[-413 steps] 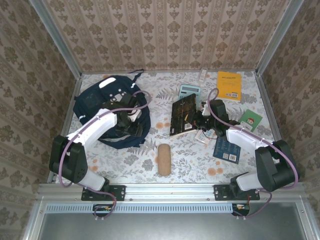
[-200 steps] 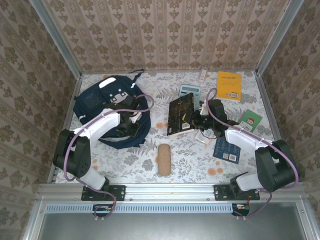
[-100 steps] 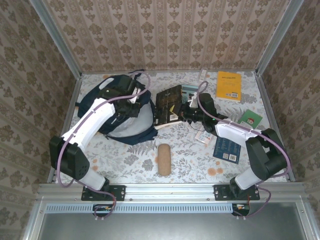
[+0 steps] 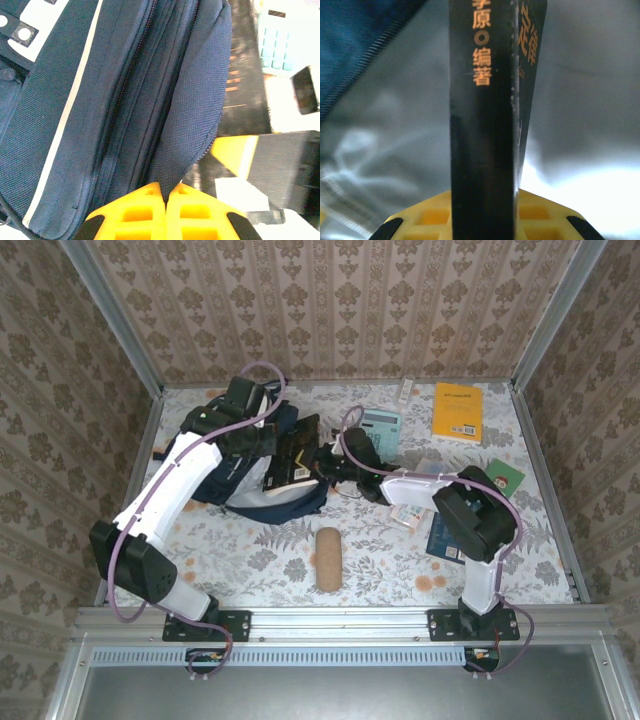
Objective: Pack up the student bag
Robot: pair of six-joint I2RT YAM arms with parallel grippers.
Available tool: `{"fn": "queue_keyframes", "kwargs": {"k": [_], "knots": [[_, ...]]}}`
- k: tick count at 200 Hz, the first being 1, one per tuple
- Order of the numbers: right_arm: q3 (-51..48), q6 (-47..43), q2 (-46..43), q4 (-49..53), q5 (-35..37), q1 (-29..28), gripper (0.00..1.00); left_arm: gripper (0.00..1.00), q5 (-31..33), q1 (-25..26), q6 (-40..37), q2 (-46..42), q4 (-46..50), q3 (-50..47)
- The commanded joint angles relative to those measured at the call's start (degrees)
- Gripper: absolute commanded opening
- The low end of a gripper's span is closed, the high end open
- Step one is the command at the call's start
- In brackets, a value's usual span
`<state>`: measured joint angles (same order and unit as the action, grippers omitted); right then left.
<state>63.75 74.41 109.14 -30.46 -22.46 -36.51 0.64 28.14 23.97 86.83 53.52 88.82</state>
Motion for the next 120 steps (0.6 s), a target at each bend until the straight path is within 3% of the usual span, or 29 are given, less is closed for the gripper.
{"fn": "queue_keyframes", "kwargs": {"k": [1,50,120], "knots": [[4.6,1.7,1.9,-8.0,5.7,-1.3,0.0,0.0,-1.5,0.2,3.8,-3.2,-3.5,3.5],[11.2,6.4,11.1,-17.1,9.7,-2.7,0.0,0.0,-1.6,0.3,6.2,-5.2,-4.5,4.1],[26.1,6.7,22.9,-10.0,22.5,-7.4,0.0,0.0,-3.6,0.2,6.6,-3.8,-6.4,5.7]]}}
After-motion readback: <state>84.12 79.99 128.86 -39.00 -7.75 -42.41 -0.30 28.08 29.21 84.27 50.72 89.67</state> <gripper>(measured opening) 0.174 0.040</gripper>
